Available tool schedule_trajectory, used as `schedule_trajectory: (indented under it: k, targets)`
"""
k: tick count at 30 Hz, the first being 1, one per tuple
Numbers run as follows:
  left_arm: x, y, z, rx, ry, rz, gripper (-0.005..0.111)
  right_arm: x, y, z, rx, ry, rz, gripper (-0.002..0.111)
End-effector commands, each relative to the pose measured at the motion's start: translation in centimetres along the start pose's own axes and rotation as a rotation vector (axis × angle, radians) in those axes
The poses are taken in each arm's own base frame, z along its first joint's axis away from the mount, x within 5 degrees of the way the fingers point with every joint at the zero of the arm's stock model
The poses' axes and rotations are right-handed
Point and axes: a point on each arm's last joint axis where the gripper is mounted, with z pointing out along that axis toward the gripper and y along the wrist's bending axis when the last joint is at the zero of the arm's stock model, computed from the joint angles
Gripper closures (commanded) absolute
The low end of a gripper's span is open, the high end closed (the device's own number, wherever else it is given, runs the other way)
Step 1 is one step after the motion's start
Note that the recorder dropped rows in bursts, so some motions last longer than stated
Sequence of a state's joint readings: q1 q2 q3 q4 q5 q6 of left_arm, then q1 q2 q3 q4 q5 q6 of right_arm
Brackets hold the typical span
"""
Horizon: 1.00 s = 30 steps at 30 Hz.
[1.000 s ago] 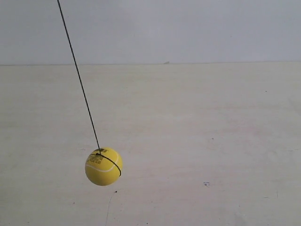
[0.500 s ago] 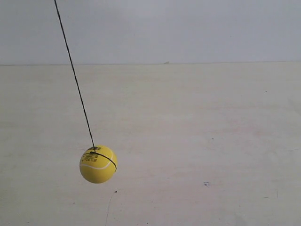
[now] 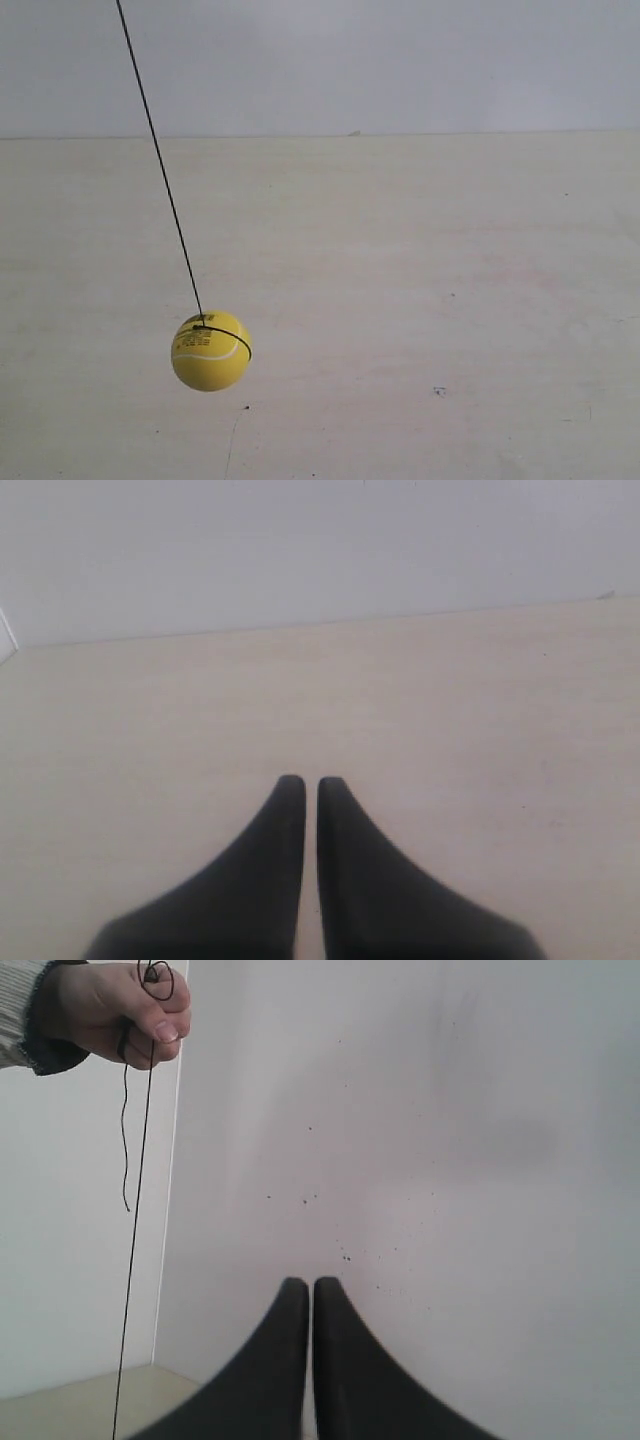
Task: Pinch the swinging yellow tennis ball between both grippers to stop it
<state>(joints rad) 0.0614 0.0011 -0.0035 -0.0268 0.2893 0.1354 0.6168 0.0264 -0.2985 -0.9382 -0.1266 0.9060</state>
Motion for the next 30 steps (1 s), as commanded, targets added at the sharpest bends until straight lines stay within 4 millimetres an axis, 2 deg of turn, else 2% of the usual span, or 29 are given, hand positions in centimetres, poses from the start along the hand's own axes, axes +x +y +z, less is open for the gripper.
schedule_trajectory:
  k: [1, 8, 13, 18, 22, 25, 27, 30]
  targets:
    - [0.1, 0.0, 0.0, 0.003, -0.003, -0.001, 0.102, -0.2, 0.1, -0.1, -0.013, -0.016, 0.0, 0.108]
    - [0.1, 0.0, 0.0, 0.003, -0.003, -0.001, 0.102, -0.2, 0.2, -0.1, -0.019, -0.02, 0.003, 0.108]
    - [0.1, 0.0, 0.0, 0.003, -0.003, -0.001, 0.102, -0.1, 0.0, -0.2, 0.023, -0.032, 0.101, 0.108]
    - [0.1, 0.0, 0.0, 0.003, -0.003, -0.001, 0.102, 1.9, -1.0, -0.5, 0.245, 0.0, 0.0, 0.108]
    - [0.1, 0.0, 0.0, 0.003, -0.003, -0.001, 0.102, 2.5, -1.8, -0.8, 0.45, -0.074, -0.049, 0.108]
    - [0.1, 0.0, 0.0, 0.003, -0.003, -0.001, 0.102, 3.3, -2.2, -1.1, 0.536, -0.062, -0.137, 0.108]
    - [0.1, 0.0, 0.0, 0.003, -0.003, -0.001, 0.102, 4.3, -2.6, -1.4, 0.602, -0.019, -0.198, 0.108]
    - [0.1, 0.0, 0.0, 0.003, -0.003, -0.001, 0.102, 6.9, -3.6, -2.5, 0.735, 0.07, -0.169, 0.108]
